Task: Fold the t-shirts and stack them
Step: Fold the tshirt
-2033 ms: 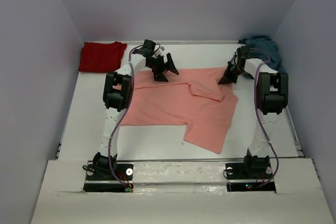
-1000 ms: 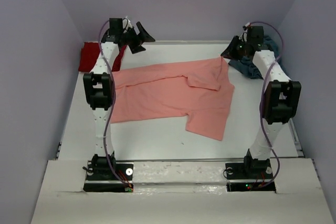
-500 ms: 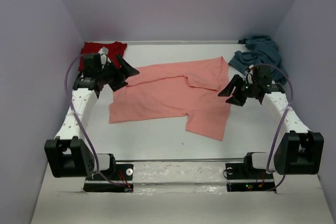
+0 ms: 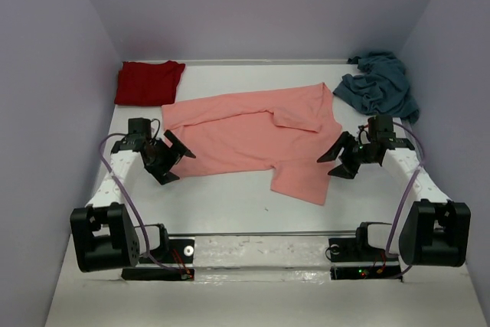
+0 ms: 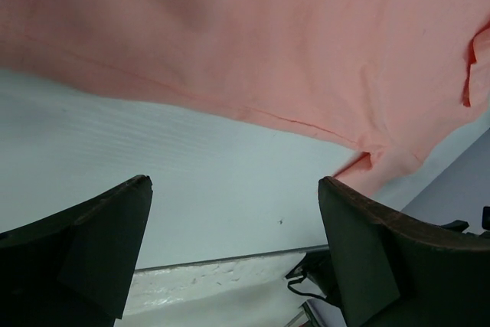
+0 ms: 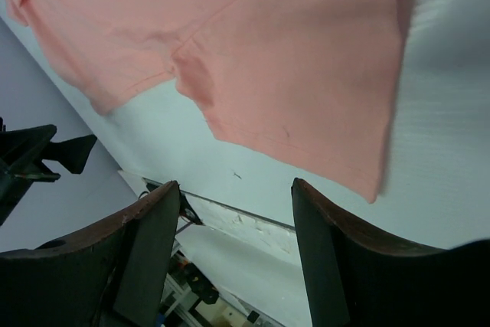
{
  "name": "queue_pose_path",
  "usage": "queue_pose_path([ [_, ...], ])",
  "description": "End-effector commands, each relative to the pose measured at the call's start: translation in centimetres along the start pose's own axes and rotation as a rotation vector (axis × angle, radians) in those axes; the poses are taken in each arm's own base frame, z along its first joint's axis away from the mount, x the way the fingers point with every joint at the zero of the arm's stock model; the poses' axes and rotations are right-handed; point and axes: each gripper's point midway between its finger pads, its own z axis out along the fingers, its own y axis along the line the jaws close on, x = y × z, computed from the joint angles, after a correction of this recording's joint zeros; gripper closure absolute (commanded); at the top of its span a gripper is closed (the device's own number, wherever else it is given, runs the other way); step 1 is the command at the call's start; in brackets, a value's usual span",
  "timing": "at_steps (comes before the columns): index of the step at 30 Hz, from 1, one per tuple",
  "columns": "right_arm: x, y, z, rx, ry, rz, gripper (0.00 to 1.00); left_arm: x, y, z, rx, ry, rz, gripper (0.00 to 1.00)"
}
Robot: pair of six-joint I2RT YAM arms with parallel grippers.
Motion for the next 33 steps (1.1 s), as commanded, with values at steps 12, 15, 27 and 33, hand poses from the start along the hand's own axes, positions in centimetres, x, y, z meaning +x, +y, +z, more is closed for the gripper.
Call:
queue_pose_path([
  [12, 2.9, -5.0, -0.3, 0.147, -0.039, 0.137, 0.36, -0.4, 5.1, -1.5, -0.197, -0.150, -0.191, 0.01],
  [15, 3.1, -5.6, -0.2, 0.161, -0.046, 0.139, 0.38, -1.2, 5.3, -1.4, -0.201, -0.201, -0.225, 0.01],
  [27, 4.1, -7.2, 1.2, 0.144, -0.034, 0.192, 0.37, -0.6, 8.1, 0.7, -0.270, -0.128, -0.252, 0.01],
  [33, 4.9, -8.3, 1.8, 0.149, -0.033, 0.210, 0.39, -0.4, 9.6, 1.3, -0.230, -0.137, -0.319, 0.01],
])
